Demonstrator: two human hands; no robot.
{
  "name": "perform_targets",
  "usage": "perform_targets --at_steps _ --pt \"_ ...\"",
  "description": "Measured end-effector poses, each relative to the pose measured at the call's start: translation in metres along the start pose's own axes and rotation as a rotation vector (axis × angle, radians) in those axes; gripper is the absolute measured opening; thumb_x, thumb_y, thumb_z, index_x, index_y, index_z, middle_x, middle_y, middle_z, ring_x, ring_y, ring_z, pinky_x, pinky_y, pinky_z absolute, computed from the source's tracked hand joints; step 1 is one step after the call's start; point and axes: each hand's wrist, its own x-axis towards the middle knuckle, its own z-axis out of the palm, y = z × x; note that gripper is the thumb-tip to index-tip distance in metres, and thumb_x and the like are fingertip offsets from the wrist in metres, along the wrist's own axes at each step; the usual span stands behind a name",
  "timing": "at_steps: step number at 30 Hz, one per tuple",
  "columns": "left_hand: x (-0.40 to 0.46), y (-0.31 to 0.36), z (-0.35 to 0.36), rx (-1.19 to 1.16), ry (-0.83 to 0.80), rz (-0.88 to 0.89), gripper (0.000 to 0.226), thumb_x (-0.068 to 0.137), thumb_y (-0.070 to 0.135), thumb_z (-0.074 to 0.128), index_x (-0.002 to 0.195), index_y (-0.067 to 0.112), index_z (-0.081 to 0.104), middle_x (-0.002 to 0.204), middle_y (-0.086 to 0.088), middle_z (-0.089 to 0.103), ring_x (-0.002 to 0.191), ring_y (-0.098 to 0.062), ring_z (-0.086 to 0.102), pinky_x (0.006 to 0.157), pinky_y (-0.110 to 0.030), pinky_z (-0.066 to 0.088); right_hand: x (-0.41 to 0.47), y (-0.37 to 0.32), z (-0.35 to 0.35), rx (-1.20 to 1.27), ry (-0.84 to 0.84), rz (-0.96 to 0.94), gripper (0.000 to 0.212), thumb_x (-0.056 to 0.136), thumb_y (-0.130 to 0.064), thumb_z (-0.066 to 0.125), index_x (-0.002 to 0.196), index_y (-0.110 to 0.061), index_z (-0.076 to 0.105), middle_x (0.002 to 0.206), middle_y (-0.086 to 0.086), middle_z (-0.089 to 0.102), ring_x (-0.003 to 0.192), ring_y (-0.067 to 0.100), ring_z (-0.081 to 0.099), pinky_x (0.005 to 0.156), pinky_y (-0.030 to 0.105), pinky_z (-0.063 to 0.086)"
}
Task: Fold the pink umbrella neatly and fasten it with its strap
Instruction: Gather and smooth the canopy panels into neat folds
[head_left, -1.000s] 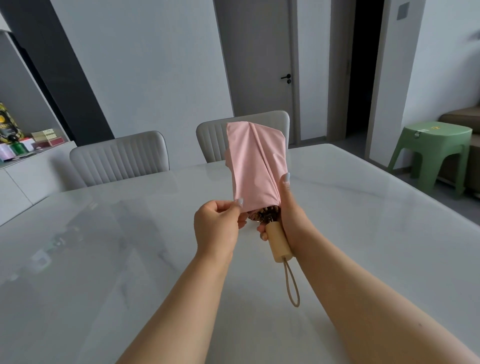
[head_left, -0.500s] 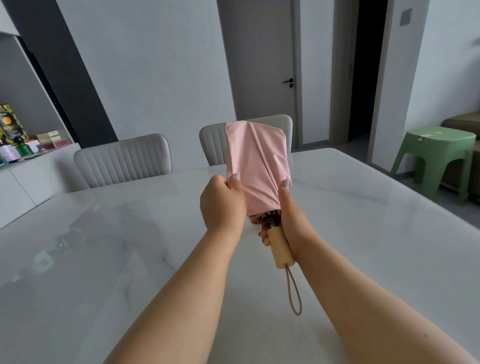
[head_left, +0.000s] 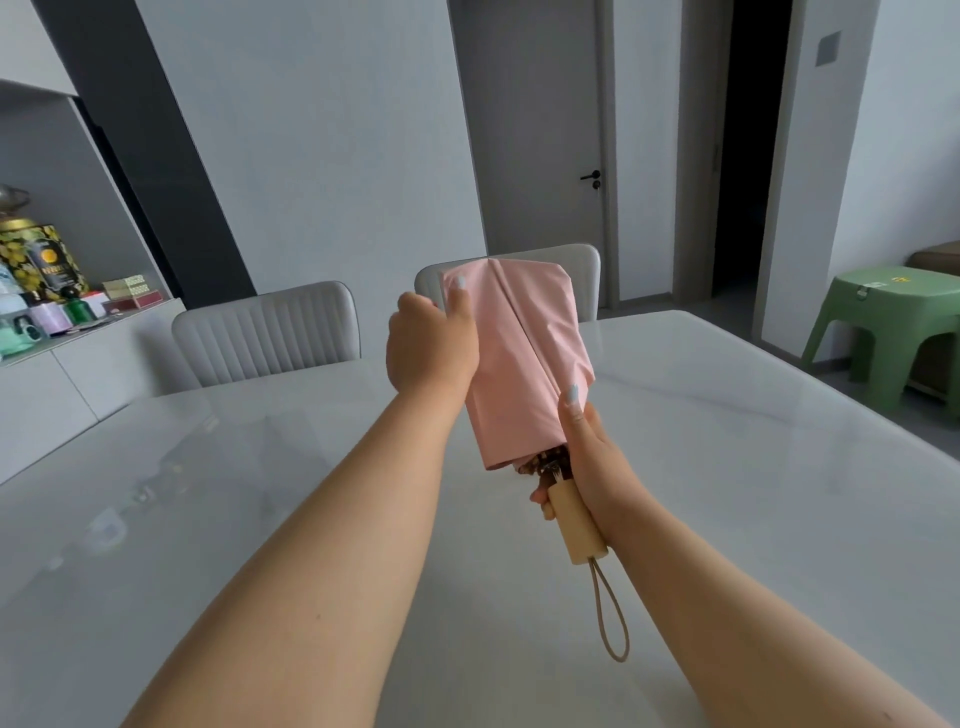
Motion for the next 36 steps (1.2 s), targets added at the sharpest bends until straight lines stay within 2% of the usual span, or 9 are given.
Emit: perform_targets --at_steps 10,17,21,24,26,29,32,34,36 --pt "0.032 0.002 -0.006 -0.096 0.043 0.028 0.031 0.103 0.032 0.04 0.085 0.008 0.049 0.09 -0.013 0.062 0.083 -0.03 0.056 0.067 -0.032 0.036 -0.001 0.0 0.003 0.072 -0.023 0.018 0.071 0.07 -0.075 0.045 0.118 -0.023 0.042 0.071 0.009 0.07 0.047 0.024 0.057 0.049 0.033 0.049" --pt "0.039 -0.015 0.0 -0.268 -0.077 -0.168 0.041 0.1 0.039 0.042 0.067 0.015 0.043 0.072 -0.005 0.053 0.069 -0.026 0.048 0.062 -0.032 0.038 -0.005 -0.005 0.006 0.212 -0.019 0.072 0.085 0.062 -0.075 0.053 0.117 -0.011 0.048 0.081 0.023 0.064 0.042 0.023 0.054 0.042 0.028 0.046" --pt "0.035 -0.018 0.005 -0.185 -0.061 -0.156 0.042 0.1 0.044 0.039 0.083 0.007 0.051 0.096 -0.017 0.067 0.086 -0.034 0.062 0.067 -0.033 0.041 -0.006 -0.006 0.01 0.224 -0.051 0.075 0.079 0.064 -0.074 0.053 0.106 -0.007 0.05 0.078 0.021 0.063 0.042 0.023 0.053 0.042 0.027 0.045" --pt "0.035 -0.006 -0.008 -0.143 0.028 -0.265 0.038 0.101 0.037 0.04 0.119 0.005 0.049 0.124 -0.016 0.06 0.113 -0.036 0.057 0.088 -0.041 0.047 -0.004 -0.006 0.007 0.165 -0.022 0.075 0.075 0.07 -0.072 0.05 0.106 -0.006 0.052 0.076 0.015 0.068 0.044 0.023 0.055 0.043 0.029 0.046" --pt "0.027 0.009 -0.022 -0.049 0.152 -0.179 0.034 0.1 0.027 0.043 0.129 0.009 0.045 0.133 -0.014 0.051 0.125 -0.033 0.046 0.097 -0.042 0.042 -0.003 -0.005 0.006 0.123 0.002 0.057 0.077 0.072 -0.072 0.048 0.105 -0.003 0.056 0.075 0.011 0.069 0.046 0.022 0.056 0.045 0.03 0.048" --pt "-0.008 0.035 -0.023 0.06 0.245 0.294 0.036 0.096 0.017 0.042 0.13 0.009 0.052 0.137 -0.011 0.051 0.129 -0.03 0.041 0.103 -0.038 0.033 -0.001 -0.003 0.006 0.067 0.067 0.034 0.08 0.069 -0.075 0.048 0.11 -0.007 0.055 0.076 0.01 0.069 0.048 0.022 0.058 0.047 0.032 0.049" --pt "-0.039 0.044 0.001 0.156 -0.014 0.514 0.045 0.102 0.02 0.029 0.144 0.011 0.041 0.155 -0.007 0.034 0.146 -0.023 0.023 0.12 -0.04 0.01 0.0 -0.002 0.009 0.035 0.11 0.016 0.08 0.071 -0.076 0.047 0.12 -0.013 0.05 0.08 0.012 0.07 0.049 0.021 0.06 0.047 0.031 0.051" --pt "-0.041 0.035 0.016 0.162 -0.241 0.365 0.05 0.105 0.027 0.022 0.153 0.013 0.024 0.163 -0.003 0.016 0.151 -0.019 0.007 0.121 -0.04 0.0 -0.001 -0.002 0.009 0.056 0.117 0.014 0.082 0.071 -0.076 0.046 0.121 -0.012 0.051 0.081 0.013 0.07 0.048 0.021 0.061 0.046 0.031 0.051" --pt "-0.037 0.022 0.024 0.009 -0.398 0.187 0.056 0.105 0.035 0.019 0.156 0.014 0.012 0.164 -0.004 0.012 0.151 -0.021 0.01 0.122 -0.041 0.009 -0.001 -0.002 0.008 0.098 0.112 0.026 0.087 0.068 -0.078 0.045 0.122 -0.011 0.051 0.086 0.016 0.07 0.048 0.021 0.06 0.045 0.031 0.051"
